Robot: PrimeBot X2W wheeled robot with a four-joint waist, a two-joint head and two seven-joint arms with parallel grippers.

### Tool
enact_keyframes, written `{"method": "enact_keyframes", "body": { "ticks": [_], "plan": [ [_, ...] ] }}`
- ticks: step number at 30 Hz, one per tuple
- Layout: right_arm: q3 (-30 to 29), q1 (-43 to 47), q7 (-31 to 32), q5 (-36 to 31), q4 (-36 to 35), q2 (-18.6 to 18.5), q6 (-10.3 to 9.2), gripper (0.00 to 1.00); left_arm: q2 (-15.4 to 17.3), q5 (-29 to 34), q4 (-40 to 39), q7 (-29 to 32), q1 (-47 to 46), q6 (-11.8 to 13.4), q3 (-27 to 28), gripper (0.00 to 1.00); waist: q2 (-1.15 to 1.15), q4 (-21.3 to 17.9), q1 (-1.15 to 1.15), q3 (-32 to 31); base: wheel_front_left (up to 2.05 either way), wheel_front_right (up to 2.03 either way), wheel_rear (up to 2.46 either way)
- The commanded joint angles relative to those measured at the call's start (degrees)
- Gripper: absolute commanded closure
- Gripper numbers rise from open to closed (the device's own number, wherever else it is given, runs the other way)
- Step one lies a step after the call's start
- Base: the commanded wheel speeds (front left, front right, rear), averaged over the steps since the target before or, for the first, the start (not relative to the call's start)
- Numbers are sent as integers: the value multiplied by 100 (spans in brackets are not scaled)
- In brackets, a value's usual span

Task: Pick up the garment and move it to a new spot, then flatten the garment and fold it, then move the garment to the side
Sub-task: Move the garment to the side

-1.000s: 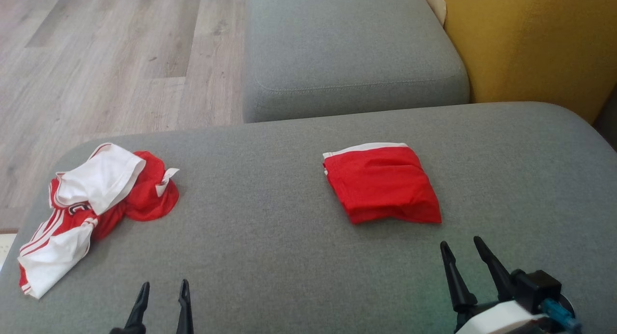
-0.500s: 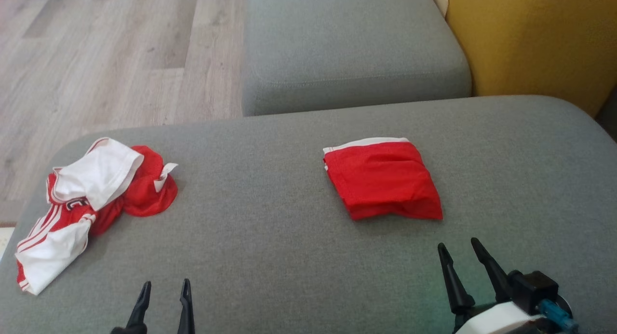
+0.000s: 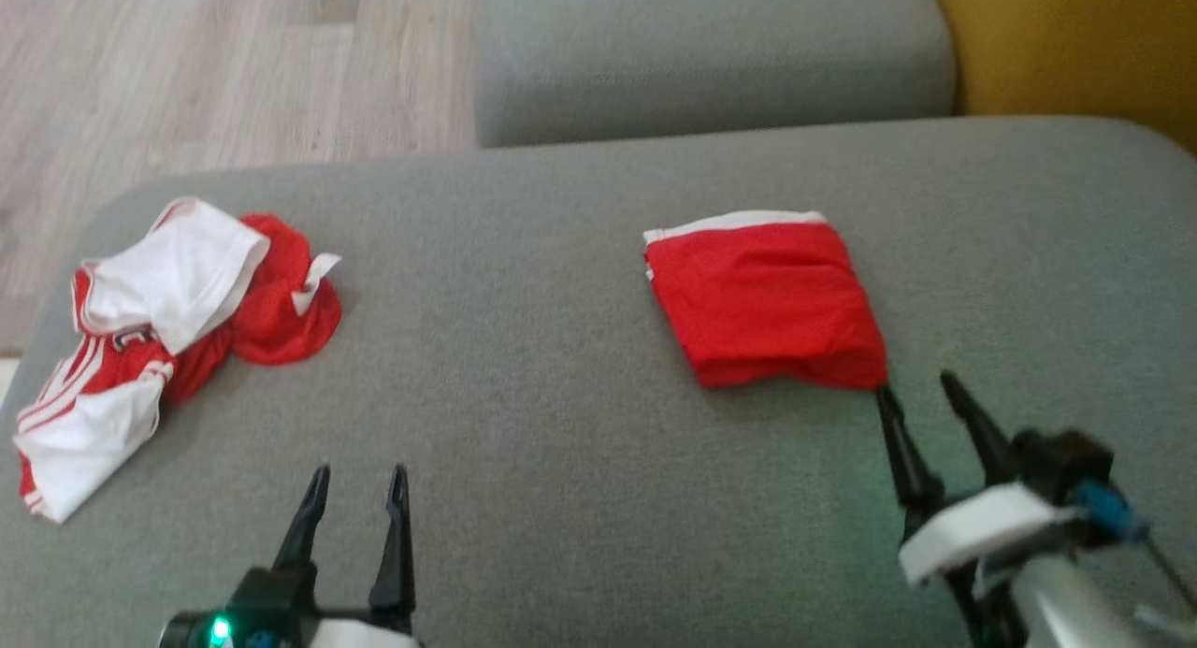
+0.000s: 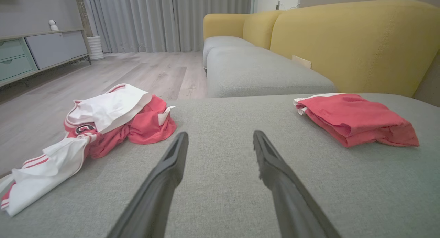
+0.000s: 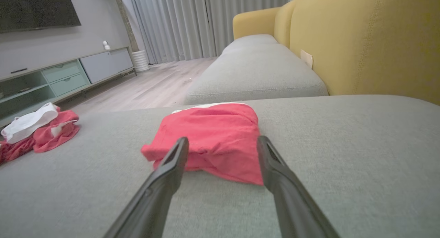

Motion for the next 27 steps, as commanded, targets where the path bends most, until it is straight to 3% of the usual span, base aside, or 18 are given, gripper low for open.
{"method": "enact_keyframes", "body": {
  "ticks": [1, 8, 16, 23, 26, 27],
  "plan": [
    [134, -507, 42, 191, -24, -150, -5, 0, -17, -2, -222, -36, -381, 26, 119, 0, 0, 134, 0, 234, 0, 0, 0],
    [142, -1796, 912, 1072, 472, -657, -5, 0, -17, -12, -267, -36, -853, 27, -101, 0, 0, 317, 0, 914, 0, 0, 0],
    [393, -2734, 2387, 1850, 1136, -1228, -5, 0, -17, -37, -254, -36, -1255, 51, -377, 0, 0, 515, 0, 1408, 0, 0, 0],
    [648, -3075, 2879, 2349, 1368, -1426, -5, 3, -17, -14, -235, -36, -1541, 46, -559, 0, 0, 592, 0, 1780, 0, 0, 0],
    [747, -3280, 2996, 2504, 1429, -1446, -5, 83, -17, -36, -271, -36, -1718, 63, -597, 0, 0, 546, 0, 1990, 0, 0, 0],
    [784, -3348, 3011, 2526, 1460, -1463, -5, 100, -17, -55, -296, -36, -1776, 52, -621, 0, 0, 526, 0, 2046, 0, 0, 0]
  ]
}}
